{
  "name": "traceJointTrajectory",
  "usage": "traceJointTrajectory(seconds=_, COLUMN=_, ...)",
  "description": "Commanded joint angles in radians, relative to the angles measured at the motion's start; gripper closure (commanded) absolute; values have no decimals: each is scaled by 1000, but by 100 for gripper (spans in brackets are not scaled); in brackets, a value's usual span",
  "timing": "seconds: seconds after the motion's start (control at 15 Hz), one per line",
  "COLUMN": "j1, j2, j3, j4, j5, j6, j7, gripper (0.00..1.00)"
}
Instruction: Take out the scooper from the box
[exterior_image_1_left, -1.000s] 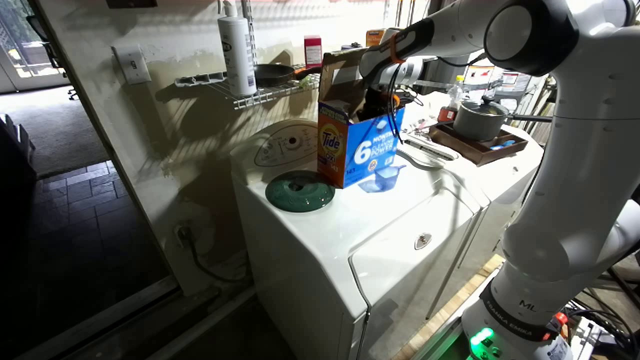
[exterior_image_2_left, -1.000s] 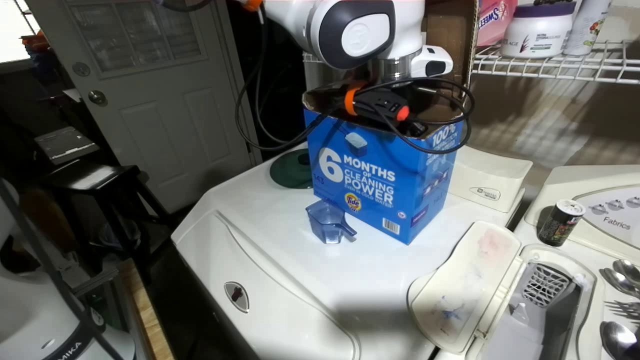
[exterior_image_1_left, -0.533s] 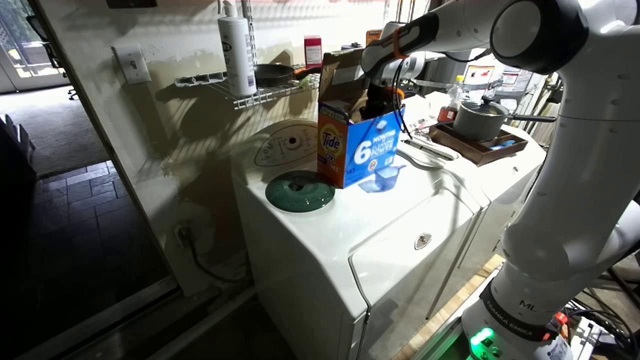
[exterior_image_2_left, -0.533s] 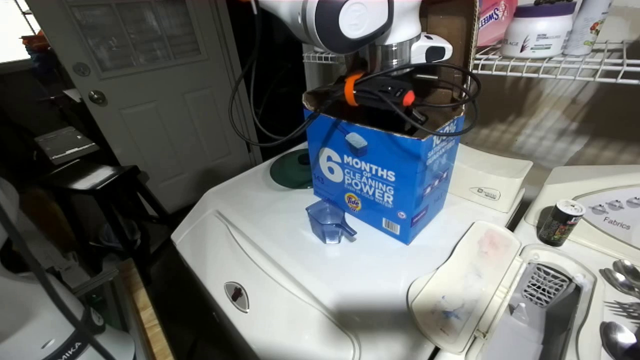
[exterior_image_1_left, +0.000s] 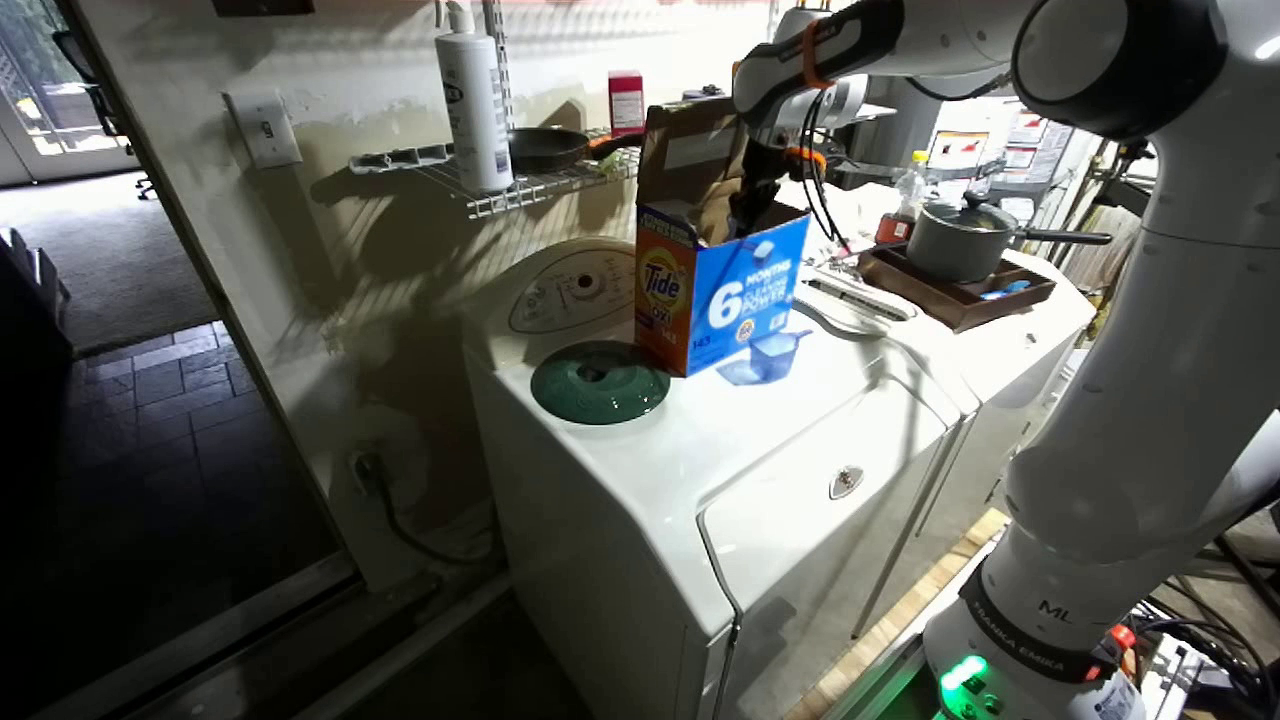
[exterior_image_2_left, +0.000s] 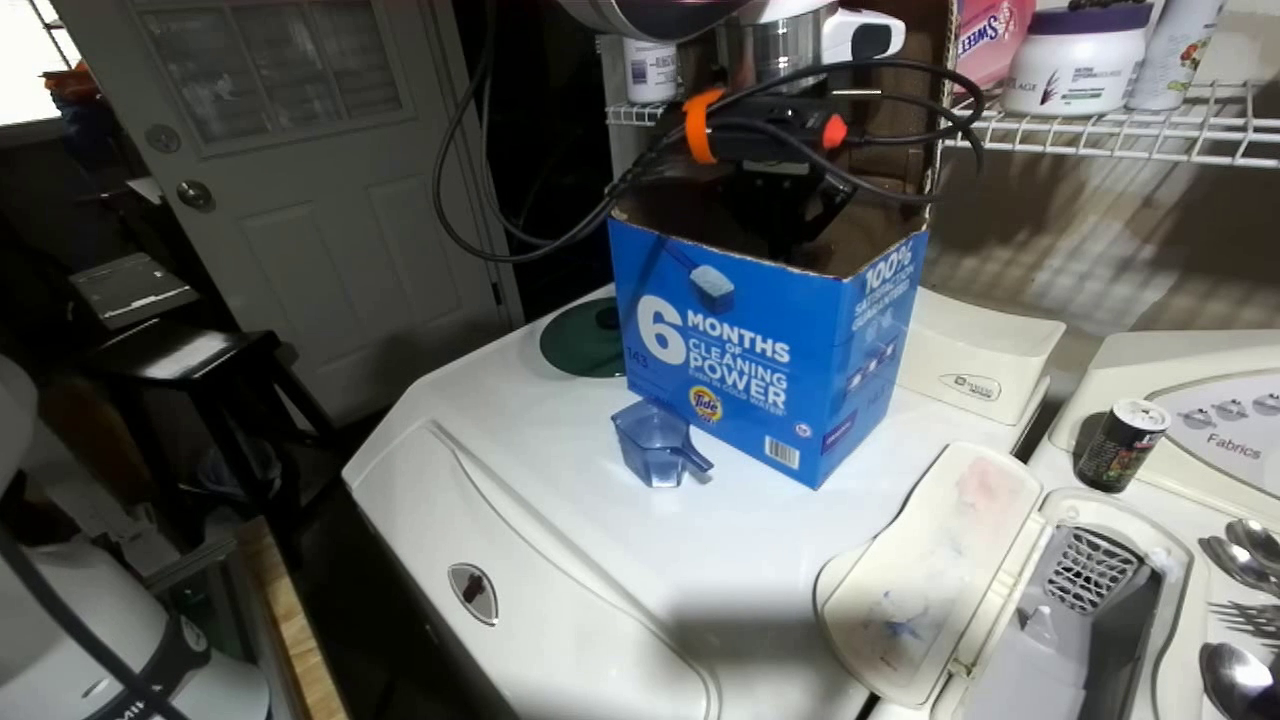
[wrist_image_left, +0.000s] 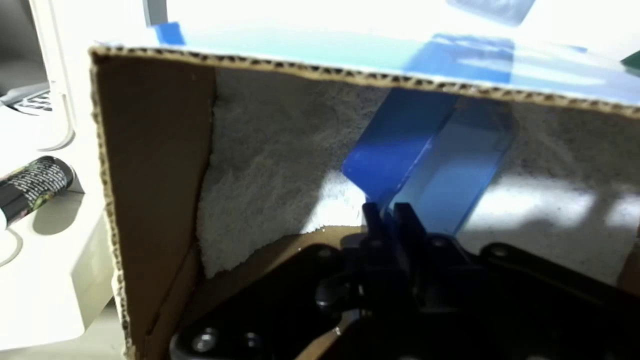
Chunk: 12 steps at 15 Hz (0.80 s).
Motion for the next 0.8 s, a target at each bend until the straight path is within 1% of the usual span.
traceJointTrajectory(seconds=0.0, j1=8, j2=-45, j3=-11, j4=7, j5=-28, j6=-50, j7=-60, gripper=98)
traceJointTrajectory(seconds=0.4, j1=16, j2=-99, j3=-16, j4=8, j5=-30, j6=-66, j7=-146, gripper=98)
traceJointTrajectory(seconds=0.73, j1=26, j2=-133, j3=-24, j4=19, j5=-49, j6=-89, j7=-164, gripper=98)
